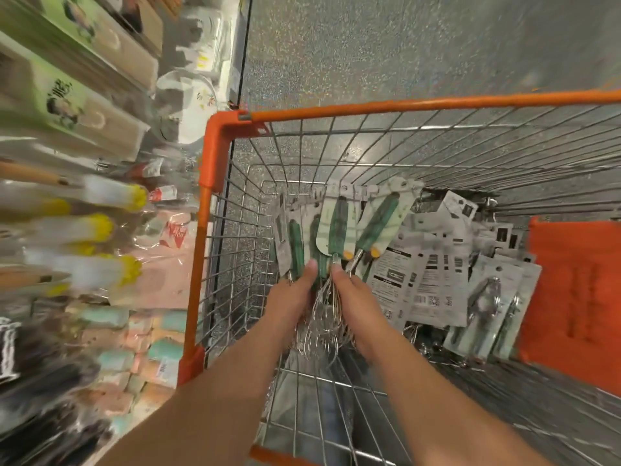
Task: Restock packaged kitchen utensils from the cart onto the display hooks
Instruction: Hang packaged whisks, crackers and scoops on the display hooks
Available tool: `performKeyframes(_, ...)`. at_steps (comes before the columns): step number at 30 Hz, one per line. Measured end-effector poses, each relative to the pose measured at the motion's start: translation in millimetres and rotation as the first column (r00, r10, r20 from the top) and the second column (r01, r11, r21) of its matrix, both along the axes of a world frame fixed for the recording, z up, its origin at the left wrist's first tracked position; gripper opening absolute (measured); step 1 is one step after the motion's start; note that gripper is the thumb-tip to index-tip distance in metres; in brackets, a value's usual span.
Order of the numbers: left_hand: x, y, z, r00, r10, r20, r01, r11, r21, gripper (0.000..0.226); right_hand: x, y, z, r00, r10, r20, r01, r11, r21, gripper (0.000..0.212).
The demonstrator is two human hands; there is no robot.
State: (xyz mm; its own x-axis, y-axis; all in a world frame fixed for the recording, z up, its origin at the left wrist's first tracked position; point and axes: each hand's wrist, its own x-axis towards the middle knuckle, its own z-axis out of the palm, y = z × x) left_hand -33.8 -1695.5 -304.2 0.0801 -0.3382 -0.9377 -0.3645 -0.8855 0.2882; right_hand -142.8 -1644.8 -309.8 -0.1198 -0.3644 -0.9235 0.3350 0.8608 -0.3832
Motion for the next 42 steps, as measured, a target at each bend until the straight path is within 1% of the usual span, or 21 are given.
performKeyframes(3, 1, 1, 25, 0.998, -0.03, -0.059, 0.029, 1.0, -0.007, 0.138, -1, 0, 19, 1.0, -0.011, -0.015, 0.01, 0.997, -0.071, 0.07)
performKeyframes(4, 0, 1, 37, 0.996, -0.025, -0.082, 0.024, 1.0, -0.011, 0.133, -1, 1, 24, 1.0, -0.014, -0.026, 0.011, 0.996, -0.084, 0.067)
performKeyframes(5, -1, 2, 50, 0.994, -0.004, -0.107, 0.002, 1.0, -0.016, 0.122, -3, 2, 30, 0.999, -0.027, -0.032, 0.024, 0.995, -0.099, 0.06)
performKeyframes(7, 0, 5, 72, 0.99, 0.012, -0.141, -0.016, 1.0, -0.024, 0.093, -4, 5, 53, 0.998, -0.032, -0.046, 0.026, 0.993, -0.118, 0.046)
performKeyframes(9, -1, 11, 98, 0.984, -0.008, -0.179, 0.0, 0.999, -0.045, 0.07, -7, 14, 61, 0.999, -0.027, -0.033, 0.023, 0.991, -0.13, 0.061)
performKeyframes(10, 0, 16, 108, 0.982, -0.024, -0.19, 0.011, 0.998, -0.066, 0.065, -9, 19, 63, 0.999, -0.021, -0.03, 0.017, 0.991, -0.133, 0.062)
performKeyframes(11, 0, 20, 117, 0.98, -0.03, -0.199, 0.013, 0.996, -0.087, 0.062, -10, 23, 69, 0.999, -0.003, -0.032, -0.002, 0.988, -0.154, 0.055)
performKeyframes(13, -2, 26, 128, 0.974, 0.032, -0.226, -0.054, 0.994, -0.091, 0.062, -12, 29, 90, 0.998, 0.027, -0.052, -0.036, 0.981, -0.19, 0.037)
performKeyframes(16, -9, 35, 148, 0.961, 0.062, -0.268, -0.08, 0.995, -0.054, 0.068, -17, 42, 114, 0.997, 0.054, -0.063, -0.07, 0.958, -0.279, 0.037)
performKeyframes(18, -16, 40, 165, 0.947, 0.086, -0.31, -0.105, 0.993, -0.047, 0.057, -21, 52, 132, 0.997, 0.043, -0.069, -0.063, 0.943, -0.326, 0.034)
performKeyframes(21, -27, 54, 170, 0.937, 0.099, -0.335, -0.134, 0.988, -0.081, 0.023, -31, 64, 156, 0.991, 0.049, -0.121, -0.09, 0.927, -0.364, 0.027)
performKeyframes(22, -29, 58, 172, 0.937, 0.097, -0.335, -0.139, 0.985, -0.103, 0.021, -35, 68, 162, 0.989, 0.057, -0.137, -0.105, 0.921, -0.375, 0.026)
performKeyframes(25, -44, 72, 184, 0.934, 0.13, -0.333, -0.193, 0.968, -0.163, 0.035, -47, 76, 184, 0.981, 0.084, -0.173, -0.145, 0.915, -0.378, 0.018)
performKeyframes(27, -52, 83, 197, 0.935, 0.119, -0.335, -0.196, 0.959, -0.206, 0.032, -56, 83, 195, 0.98, 0.078, -0.183, -0.15, 0.895, -0.42, 0.015)
performKeyframes(28, -55, 90, 202, 0.932, 0.118, -0.343, -0.202, 0.954, -0.222, 0.036, -61, 89, 198, 0.973, 0.081, -0.216, -0.171, 0.882, -0.439, 0.018)
performKeyframes(31, -61, 108, 206, 0.916, 0.137, -0.377, -0.247, 0.934, -0.26, 0.057, -68, 105, 202, 0.929, 0.111, -0.353, -0.281, 0.832, -0.479, 0.038)
performKeyframes(33, -61, 118, 203, 0.91, 0.161, -0.383, -0.285, 0.913, -0.293, 0.052, -70, 112, 201, 0.892, 0.119, -0.435, -0.342, 0.808, -0.479, 0.036)
performKeyframes(35, -64, 135, 208, 0.898, 0.225, -0.379, -0.354, 0.879, -0.318, 0.038, -75, 122, 204, 0.876, 0.153, -0.458, -0.396, 0.771, -0.499, 0.024)
performKeyframes(37, -63, 142, 208, 0.898, 0.227, -0.376, -0.358, 0.874, -0.328, 0.029, -78, 124, 204, 0.885, 0.161, -0.436, -0.392, 0.762, -0.515, 0.026)
performKeyframes(39, -58, 154, 216, 0.891, 0.261, -0.371, -0.397, 0.845, -0.359, 0.029, -77, 130, 209, 0.899, 0.223, -0.376, -0.41, 0.73, -0.547, 0.025)
performKeyframes(42, -48, 167, 226, 0.86, 0.336, -0.384, -0.478, 0.795, -0.373, 0.03, -68, 131, 214, 0.899, 0.264, -0.35, -0.429, 0.693, -0.579, 0.029)
